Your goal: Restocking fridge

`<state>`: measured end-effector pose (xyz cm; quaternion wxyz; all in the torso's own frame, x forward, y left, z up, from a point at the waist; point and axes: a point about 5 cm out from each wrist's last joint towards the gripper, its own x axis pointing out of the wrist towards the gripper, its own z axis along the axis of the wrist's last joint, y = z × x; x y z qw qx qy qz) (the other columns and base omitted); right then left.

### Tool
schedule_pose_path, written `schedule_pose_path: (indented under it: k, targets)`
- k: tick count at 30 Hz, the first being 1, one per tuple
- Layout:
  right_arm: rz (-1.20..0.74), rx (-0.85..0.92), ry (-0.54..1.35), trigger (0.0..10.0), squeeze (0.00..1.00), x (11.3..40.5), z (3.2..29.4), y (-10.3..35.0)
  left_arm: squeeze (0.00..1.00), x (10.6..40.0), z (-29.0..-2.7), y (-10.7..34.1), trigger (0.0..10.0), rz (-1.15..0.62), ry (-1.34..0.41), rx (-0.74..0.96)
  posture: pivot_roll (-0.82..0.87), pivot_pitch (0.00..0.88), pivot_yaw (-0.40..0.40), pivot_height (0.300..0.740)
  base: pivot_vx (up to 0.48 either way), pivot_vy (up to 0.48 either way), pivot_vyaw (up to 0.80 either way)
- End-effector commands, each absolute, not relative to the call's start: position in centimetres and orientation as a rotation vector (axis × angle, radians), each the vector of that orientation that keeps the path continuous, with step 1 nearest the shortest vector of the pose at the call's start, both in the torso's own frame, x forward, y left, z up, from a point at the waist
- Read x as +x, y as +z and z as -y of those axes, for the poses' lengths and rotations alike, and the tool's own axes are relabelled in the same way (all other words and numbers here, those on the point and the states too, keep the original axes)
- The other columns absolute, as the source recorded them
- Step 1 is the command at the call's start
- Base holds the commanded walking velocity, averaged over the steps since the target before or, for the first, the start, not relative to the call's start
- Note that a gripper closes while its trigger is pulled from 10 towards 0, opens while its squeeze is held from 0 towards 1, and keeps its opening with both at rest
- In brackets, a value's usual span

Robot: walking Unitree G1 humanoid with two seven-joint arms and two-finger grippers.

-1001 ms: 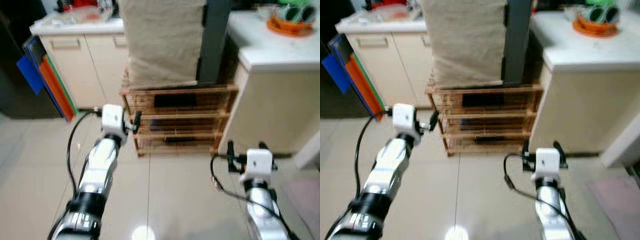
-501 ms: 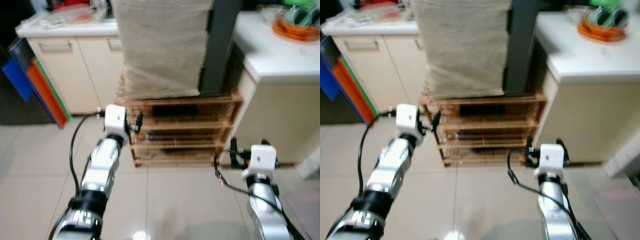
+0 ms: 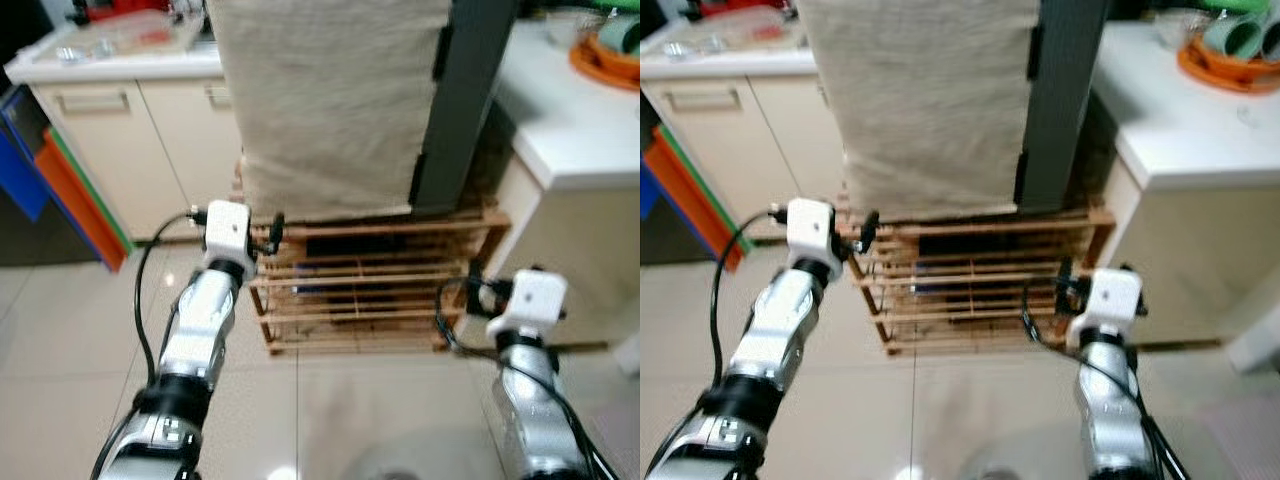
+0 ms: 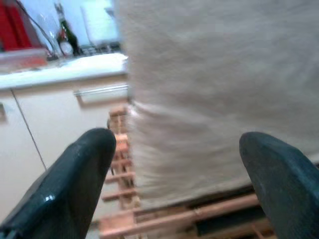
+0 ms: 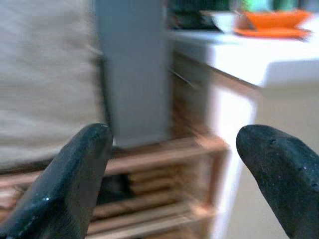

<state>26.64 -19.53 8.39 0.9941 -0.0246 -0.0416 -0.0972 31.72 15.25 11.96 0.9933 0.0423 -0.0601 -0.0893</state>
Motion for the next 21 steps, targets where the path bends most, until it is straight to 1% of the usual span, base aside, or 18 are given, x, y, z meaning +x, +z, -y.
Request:
schedule_pose_path:
  k: [1,3,5,9,11,21]
  targets:
    - [0.094,-0.052,-0.155,10.0,0.0,26.9,19.0,8.9,0.0,31.0,-15.3,11.5,10.0,0.094,-0.198,0.084,-0.13,0.0,0.026,0.74,0.0,0.0,0.0]
    - [0.075,-0.059,-0.133,10.0,0.0,27.1,18.8,8.6,0.0,30.8,-15.6,10.8,10.0,0.059,-0.185,0.08,-0.11,0.0,0.008,0.74,0.0,0.469,0.0]
    - [0.065,-0.058,-0.129,10.0,0.0,27.2,18.7,8.5,0.0,30.8,-15.7,10.5,10.0,0.043,-0.176,0.078,-0.11,0.0,0.006,0.74,0.0,0.469,0.0]
    - [0.039,-0.053,-0.113,10.0,0.0,27.3,18.6,8.0,0.0,31.5,-16.7,10.0,10.0,-0.008,-0.11,0.065,-0.1,0.0,0.003,0.74,0.0,0.474,-0.8]
    - [0.029,-0.058,-0.116,10.0,0.0,27.2,18.8,7.7,0.0,31.6,-17.0,10.2,10.0,-0.011,-0.107,0.07,-0.1,0.0,0.005,0.74,0.0,0.48,-0.8]
    - [-0.002,-0.075,-0.161,10.0,0.0,25.5,19.6,6.5,0.0,32.7,-16.8,10.0,10.0,-0.038,-0.126,0.103,-0.13,0.0,0.042,0.74,0.0,0.48,-0.8]
